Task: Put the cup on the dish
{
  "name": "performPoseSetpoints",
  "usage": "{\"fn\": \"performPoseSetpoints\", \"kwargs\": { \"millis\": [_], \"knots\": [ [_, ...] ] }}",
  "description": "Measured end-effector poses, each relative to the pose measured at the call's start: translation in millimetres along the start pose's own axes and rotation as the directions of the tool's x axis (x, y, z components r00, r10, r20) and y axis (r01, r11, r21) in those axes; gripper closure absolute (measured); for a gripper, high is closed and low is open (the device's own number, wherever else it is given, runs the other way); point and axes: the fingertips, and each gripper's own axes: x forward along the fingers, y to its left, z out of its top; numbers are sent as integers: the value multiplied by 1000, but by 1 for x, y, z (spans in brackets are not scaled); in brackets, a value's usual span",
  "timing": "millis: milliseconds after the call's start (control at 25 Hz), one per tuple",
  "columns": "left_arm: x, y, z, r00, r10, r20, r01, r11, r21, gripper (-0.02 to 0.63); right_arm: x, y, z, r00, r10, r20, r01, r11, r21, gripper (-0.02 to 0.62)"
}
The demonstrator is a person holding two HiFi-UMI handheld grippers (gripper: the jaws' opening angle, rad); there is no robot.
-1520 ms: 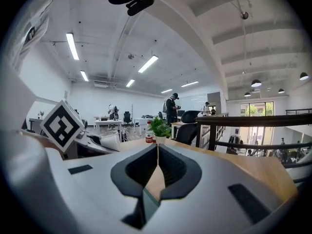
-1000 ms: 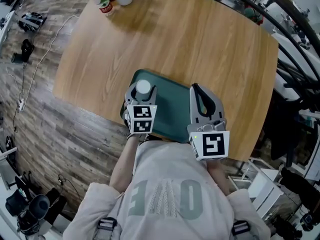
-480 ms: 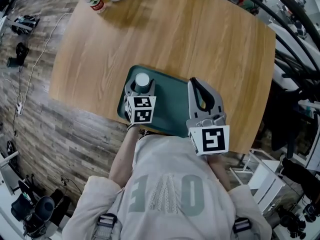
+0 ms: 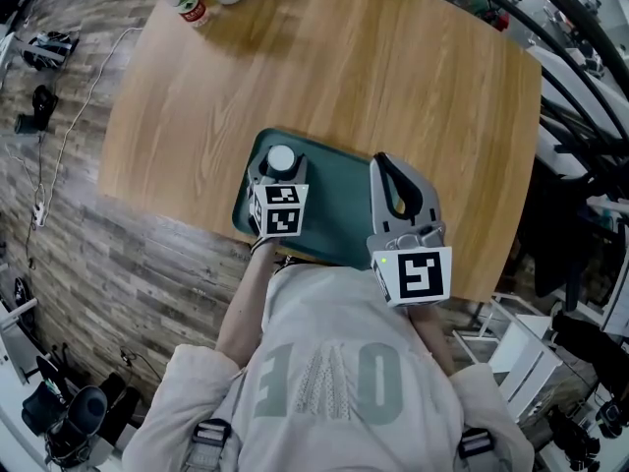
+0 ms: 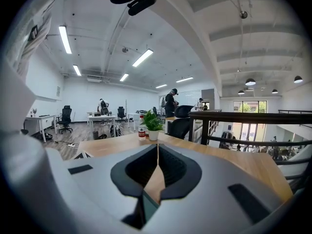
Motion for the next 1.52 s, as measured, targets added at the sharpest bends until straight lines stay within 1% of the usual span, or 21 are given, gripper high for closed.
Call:
{"fn": "performPoseSetpoints", "kwargs": {
  "millis": [40, 120, 240, 400, 480, 520, 600, 760, 800, 840, 880, 920, 960, 1000, 1040, 1120, 1280, 1400, 1520],
  "knots": [
    [0, 0, 2, 1000, -3, 5, 3, 1000, -9, 340, 0, 1, 1, 1000, 3, 2, -3, 1000, -1, 574],
    [-3, -1, 7, 1000, -7, 23, 7, 1000, -13, 305, -1, 4, 2, 1000, 6, 4, -6, 1000, 2, 574],
    [-12, -1, 22, 997, 4, 71, -4, 1000, 2, 275, -2, 6, 2, 1000, 12, 6, -11, 1000, -6, 574],
    [-40, 2, 51, 986, 19, 165, -19, 1000, 1, 247, -3, 10, 4, 1000, 21, 15, -21, 1000, -12, 574],
    [-60, 6, 73, 971, 26, 236, -23, 1000, -17, 239, -1, 13, 5, 999, 27, 21, -26, 1000, -14, 574],
    [-72, 9, 86, 960, 33, 279, -25, 999, -32, 239, -1, 15, 7, 999, 30, 26, -29, 999, -14, 574],
    [-96, 13, 113, 930, 38, 366, -20, 998, -52, 241, 0, 19, 11, 998, 36, 44, -36, 999, -8, 574],
    [-139, 12, 163, 859, 17, 512, -6, 1000, -24, 245, -2, 23, 15, 997, 41, 69, -41, 999, -9, 574],
    [-149, 11, 172, 839, 15, 544, -6, 1000, -19, 268, -3, 24, 16, 997, 36, 72, -35, 999, -10, 574],
    [-160, 10, 179, 815, 18, 579, -10, 1000, -17, 395, -4, 24, 16, 997, 27, 76, -27, 1000, -6, 574],
    [-170, 8, 186, 789, 17, 614, -12, 1000, -12, 560, -5, 23, 17, 997, 18, 81, -18, 1000, 1, 574],
    [-178, 4, 191, 764, 6, 645, -7, 1000, -1, 597, -7, 22, 17, 996, 11, 84, -11, 1000, 9, 574],
    [-185, -1, 195, 745, -10, 667, 2, 1000, 13, 597, -9, 21, 16, 996, 5, 84, -6, 1000, 18, 574],
    [-189, -6, 197, 731, -24, 681, 11, 1000, 24, 597, -10, 20, 15, 996, -1, 85, -1, 1000, 28, 574],
    [-191, -11, 198, 723, -35, 689, 18, 999, 32, 597, -11, 19, 15, 996, -7, 85, 4, 999, 34, 574],
    [-194, -19, 199, 719, -44, 694, 22, 999, 41, 597, -12, 17, 16, 996, -17, 82, 14, 999, 38, 574],
    [-198, -36, 200, 725, -57, 687, 28, 998, 53, 597, -17, 18, 21, 996, -16, 89, 12, 999, 46, 575],
    [-202, -45, 201, 716, -86, 693, 47, 996, 75, 597, -18, 21, 22, 995, -9, 100, 6, 1000, 30, 575],
    [-202, -48, 199, 719, -91, 689, 55, 996, 75, 597, -16, 25, 25, 994, 1, 106, -4, 1000, 26, 575]
  ]
}}
